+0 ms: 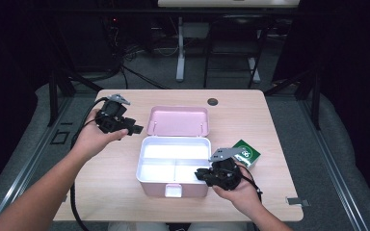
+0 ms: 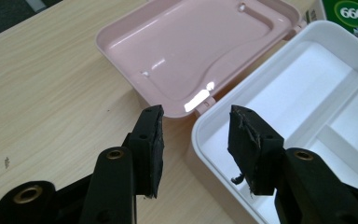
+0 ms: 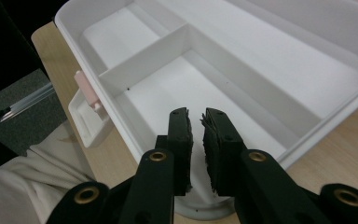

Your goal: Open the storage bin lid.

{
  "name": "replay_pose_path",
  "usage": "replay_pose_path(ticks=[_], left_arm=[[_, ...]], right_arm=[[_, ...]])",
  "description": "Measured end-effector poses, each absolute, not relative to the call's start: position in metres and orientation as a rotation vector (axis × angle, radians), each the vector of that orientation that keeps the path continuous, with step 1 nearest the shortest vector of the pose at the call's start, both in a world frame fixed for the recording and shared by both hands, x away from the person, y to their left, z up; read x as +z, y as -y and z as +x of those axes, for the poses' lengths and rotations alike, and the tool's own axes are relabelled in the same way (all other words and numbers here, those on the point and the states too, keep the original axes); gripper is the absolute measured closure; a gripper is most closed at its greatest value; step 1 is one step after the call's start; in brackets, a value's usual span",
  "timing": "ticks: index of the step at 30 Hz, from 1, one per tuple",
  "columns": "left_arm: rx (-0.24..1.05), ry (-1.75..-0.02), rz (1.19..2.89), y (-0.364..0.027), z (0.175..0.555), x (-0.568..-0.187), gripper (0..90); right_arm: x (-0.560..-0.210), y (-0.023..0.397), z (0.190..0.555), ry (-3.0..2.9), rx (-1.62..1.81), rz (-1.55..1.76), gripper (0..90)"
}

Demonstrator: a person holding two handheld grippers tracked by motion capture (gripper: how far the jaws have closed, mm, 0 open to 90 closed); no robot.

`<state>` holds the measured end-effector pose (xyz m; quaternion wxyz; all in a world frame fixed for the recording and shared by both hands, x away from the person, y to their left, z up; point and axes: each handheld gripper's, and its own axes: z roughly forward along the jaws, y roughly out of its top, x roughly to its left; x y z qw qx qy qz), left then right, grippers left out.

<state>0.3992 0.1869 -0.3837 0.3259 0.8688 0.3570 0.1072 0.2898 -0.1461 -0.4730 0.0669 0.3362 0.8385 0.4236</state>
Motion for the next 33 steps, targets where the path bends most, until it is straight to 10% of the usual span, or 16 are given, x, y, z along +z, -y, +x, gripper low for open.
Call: replay_pose_path(ticks=[11,33], left_arm=[[0.330,-0.753,2.452,-0.166,0.387,-0.382,57.6],[0.400,-0.445,2.716,-0.135,0.373,-0.386,59.5]], right_arm=[[-0.459,0.161,0.293,-2.495,1.326,1.049,64.0],[-0.460,0.204,0.304,-2.350,1.366,1.161,65.1]])
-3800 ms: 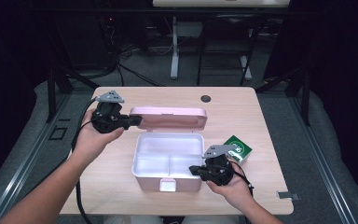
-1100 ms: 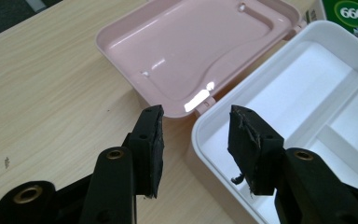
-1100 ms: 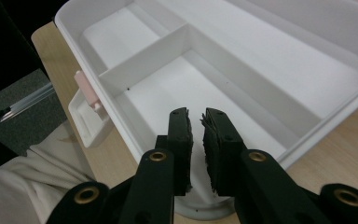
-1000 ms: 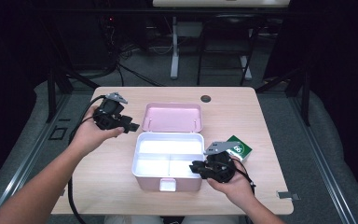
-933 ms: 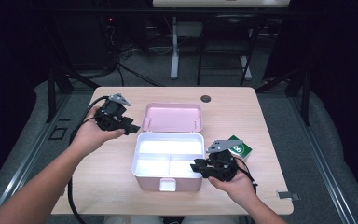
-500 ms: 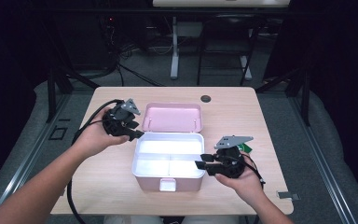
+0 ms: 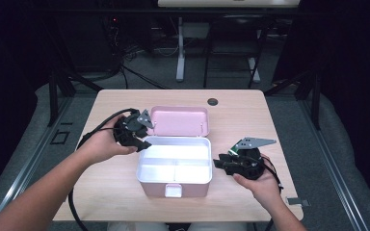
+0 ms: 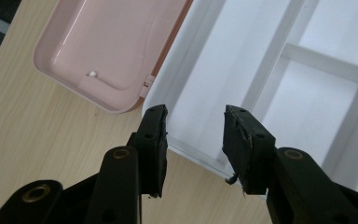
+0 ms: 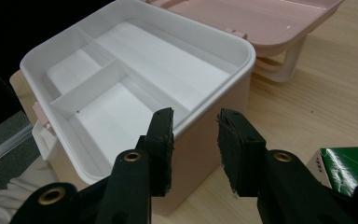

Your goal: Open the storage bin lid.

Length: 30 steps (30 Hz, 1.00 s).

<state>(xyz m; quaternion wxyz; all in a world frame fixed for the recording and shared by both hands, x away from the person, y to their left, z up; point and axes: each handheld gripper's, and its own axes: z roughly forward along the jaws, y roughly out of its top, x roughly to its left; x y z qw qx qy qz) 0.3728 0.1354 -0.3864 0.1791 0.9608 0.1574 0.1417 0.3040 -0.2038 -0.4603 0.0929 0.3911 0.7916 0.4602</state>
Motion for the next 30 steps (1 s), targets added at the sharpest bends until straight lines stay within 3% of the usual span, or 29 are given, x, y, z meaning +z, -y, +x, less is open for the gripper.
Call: replay_pose_path(ticks=[11,30], left_arm=[[0.430,-0.331,2.803,-0.121,0.369,-0.390,58.9],[0.400,-0.233,2.862,-0.096,0.365,-0.399,71.4]], right_arm=[[-0.469,0.211,0.307,-2.324,1.320,1.172,64.9],[-0.484,0.208,0.314,-2.322,1.266,1.184,62.9]])
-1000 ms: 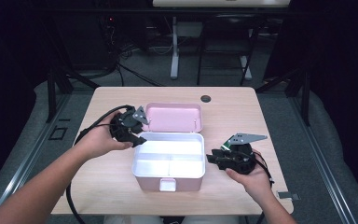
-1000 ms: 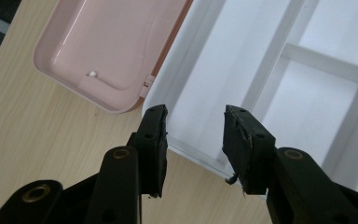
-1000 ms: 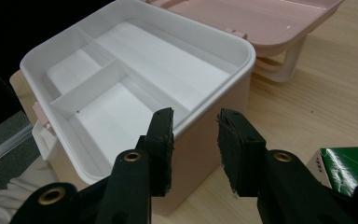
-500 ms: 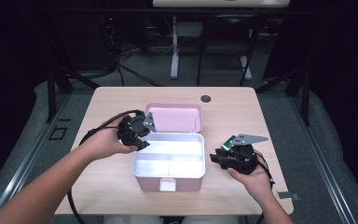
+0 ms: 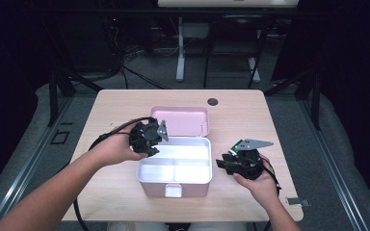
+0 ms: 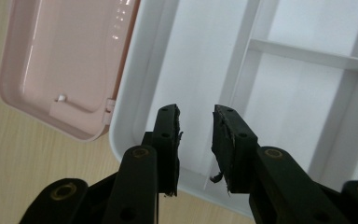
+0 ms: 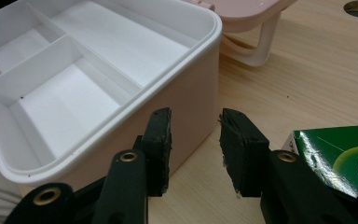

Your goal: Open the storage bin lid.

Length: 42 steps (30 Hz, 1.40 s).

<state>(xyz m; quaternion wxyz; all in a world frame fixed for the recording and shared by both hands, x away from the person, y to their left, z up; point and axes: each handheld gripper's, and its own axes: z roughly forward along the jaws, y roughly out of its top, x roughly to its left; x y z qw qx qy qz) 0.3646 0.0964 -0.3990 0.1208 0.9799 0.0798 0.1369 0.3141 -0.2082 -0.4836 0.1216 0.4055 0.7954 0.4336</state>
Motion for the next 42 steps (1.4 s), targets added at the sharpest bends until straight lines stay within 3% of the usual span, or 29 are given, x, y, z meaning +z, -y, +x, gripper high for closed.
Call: replay_pose_path(ticks=[19,42], left_arm=[[0.348,-0.097,2.946,-0.060,0.361,-0.418,76.3],[0.380,0.038,3.057,-0.035,0.357,-0.440,83.7]], right_arm=[[-0.490,0.220,0.316,-2.292,1.282,1.238,62.6],[-0.497,0.225,0.317,-2.287,1.281,1.274,62.2]])
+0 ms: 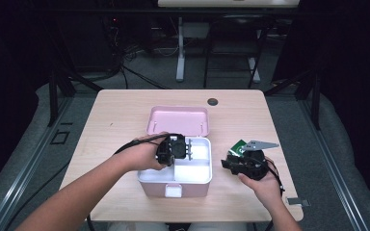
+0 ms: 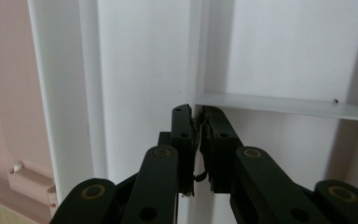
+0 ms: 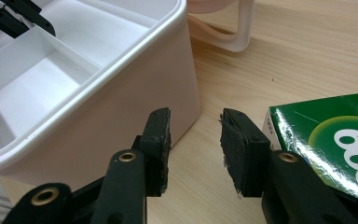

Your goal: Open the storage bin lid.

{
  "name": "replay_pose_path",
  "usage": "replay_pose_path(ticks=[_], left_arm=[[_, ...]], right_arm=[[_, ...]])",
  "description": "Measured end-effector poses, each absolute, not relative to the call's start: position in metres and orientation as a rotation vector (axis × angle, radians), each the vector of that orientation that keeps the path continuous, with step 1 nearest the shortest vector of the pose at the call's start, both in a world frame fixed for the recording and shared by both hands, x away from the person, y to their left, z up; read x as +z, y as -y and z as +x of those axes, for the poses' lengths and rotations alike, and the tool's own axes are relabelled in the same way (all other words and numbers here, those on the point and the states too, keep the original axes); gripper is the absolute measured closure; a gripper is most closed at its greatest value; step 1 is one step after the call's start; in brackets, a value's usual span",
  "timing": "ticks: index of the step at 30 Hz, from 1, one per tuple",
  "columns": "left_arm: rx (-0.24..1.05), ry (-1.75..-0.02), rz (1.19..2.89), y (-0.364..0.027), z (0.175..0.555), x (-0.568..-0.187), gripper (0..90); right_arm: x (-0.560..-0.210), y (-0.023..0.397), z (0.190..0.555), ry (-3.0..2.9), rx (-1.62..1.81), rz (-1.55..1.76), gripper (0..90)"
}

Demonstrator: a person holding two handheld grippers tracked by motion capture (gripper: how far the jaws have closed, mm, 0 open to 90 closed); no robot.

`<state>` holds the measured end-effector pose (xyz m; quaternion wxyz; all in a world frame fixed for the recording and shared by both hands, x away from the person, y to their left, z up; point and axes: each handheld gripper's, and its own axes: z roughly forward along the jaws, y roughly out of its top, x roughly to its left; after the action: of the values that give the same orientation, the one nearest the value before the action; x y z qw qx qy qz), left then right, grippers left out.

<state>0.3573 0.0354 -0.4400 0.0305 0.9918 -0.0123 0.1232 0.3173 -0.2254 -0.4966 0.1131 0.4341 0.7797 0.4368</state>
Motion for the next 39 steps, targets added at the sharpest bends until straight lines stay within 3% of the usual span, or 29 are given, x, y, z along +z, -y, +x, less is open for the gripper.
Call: replay_pose_path(ticks=[23,39], left_arm=[[0.412,0.069,3.079,-0.033,0.354,-0.438,85.1],[0.483,-0.017,3.028,-0.049,0.354,-0.400,89.5]], right_arm=[[-0.498,0.229,0.318,-2.273,1.288,1.295,62.2],[-0.498,0.232,0.318,-2.258,1.301,1.308,62.0]])
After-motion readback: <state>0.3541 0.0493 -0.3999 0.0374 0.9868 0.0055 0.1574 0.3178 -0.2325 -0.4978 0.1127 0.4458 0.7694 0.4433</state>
